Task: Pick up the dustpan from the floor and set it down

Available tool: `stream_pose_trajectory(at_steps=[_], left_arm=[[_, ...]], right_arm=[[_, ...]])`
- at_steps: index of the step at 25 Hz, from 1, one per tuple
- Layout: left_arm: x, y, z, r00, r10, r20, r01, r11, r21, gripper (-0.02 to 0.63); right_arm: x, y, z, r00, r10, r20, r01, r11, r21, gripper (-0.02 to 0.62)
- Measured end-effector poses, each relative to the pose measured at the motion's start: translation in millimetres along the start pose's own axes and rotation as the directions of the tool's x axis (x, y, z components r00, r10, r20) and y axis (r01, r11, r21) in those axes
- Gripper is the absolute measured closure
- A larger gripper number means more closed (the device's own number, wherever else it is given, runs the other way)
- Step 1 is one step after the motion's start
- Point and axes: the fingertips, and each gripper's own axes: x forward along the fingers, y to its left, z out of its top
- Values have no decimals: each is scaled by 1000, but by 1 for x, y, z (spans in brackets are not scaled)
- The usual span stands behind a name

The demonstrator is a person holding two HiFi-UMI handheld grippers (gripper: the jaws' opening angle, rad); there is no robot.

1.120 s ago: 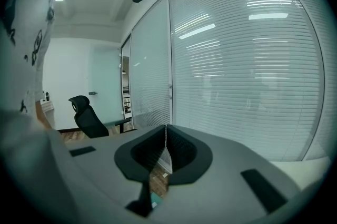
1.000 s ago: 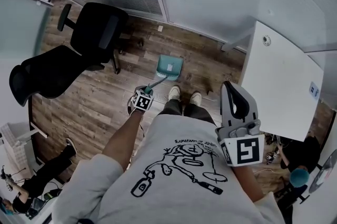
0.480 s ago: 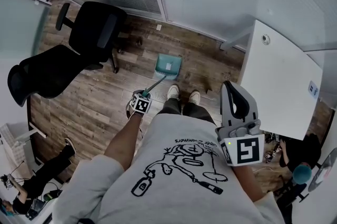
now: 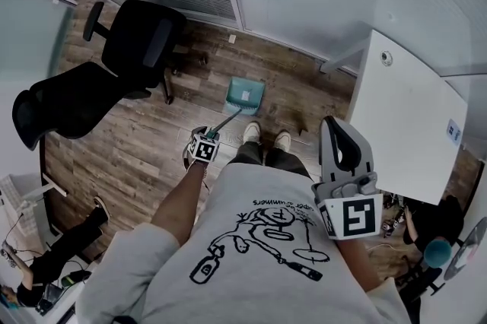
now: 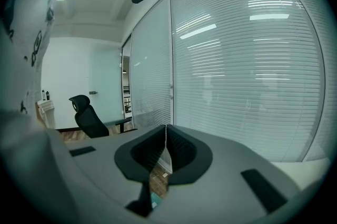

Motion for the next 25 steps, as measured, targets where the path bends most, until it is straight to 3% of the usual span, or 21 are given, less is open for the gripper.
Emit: stream_pose_trajectory(at_steps=[9, 13, 20, 25], left_arm=[[-29, 3, 23, 992, 31, 124, -29, 999, -18, 396], [-59, 4, 52, 970, 59, 237, -49, 998, -48, 396], [-136, -4, 137, 881, 65, 468, -39, 997, -65, 399], [-204, -22, 203, 777, 24, 629, -6, 999, -32, 422]], right_arm=[[4, -2, -2, 1000, 15, 15, -16, 1000, 24, 589], [5, -2, -1, 999, 24, 27, -25, 999, 34, 589], [10, -3, 4, 998, 33, 48, -35, 999, 42, 589], [9, -10, 9, 998, 23, 57, -25, 999, 37, 589]])
